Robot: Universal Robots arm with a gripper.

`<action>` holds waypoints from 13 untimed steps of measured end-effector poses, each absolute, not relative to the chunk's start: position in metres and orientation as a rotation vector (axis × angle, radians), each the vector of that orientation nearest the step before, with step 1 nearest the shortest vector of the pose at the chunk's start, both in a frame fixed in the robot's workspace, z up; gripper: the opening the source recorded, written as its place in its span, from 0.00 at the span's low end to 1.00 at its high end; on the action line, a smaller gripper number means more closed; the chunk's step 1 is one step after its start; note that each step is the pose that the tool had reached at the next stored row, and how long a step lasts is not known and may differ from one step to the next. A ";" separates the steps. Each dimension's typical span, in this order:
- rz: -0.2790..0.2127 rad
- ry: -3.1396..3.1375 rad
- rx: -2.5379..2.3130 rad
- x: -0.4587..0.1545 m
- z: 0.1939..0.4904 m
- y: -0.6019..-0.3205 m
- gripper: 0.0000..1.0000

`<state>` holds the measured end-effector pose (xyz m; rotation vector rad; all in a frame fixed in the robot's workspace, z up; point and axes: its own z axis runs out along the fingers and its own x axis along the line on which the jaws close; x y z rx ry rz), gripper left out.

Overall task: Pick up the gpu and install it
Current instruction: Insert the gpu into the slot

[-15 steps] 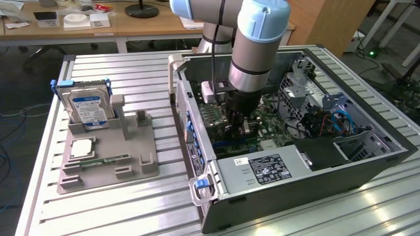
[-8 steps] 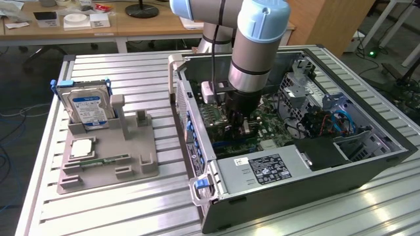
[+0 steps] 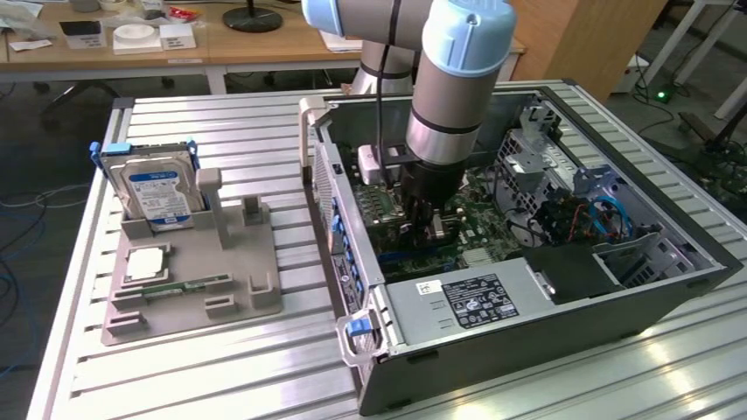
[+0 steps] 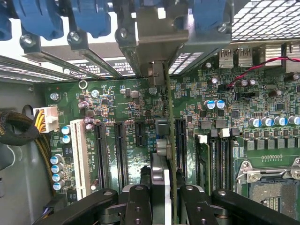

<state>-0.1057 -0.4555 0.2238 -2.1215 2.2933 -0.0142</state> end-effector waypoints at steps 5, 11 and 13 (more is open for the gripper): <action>-0.014 2.294 -2.122 -0.106 0.223 -0.456 0.28; -0.014 2.293 -2.122 -0.106 0.222 -0.456 0.28; -0.014 2.293 -2.122 -0.106 0.222 -0.456 0.28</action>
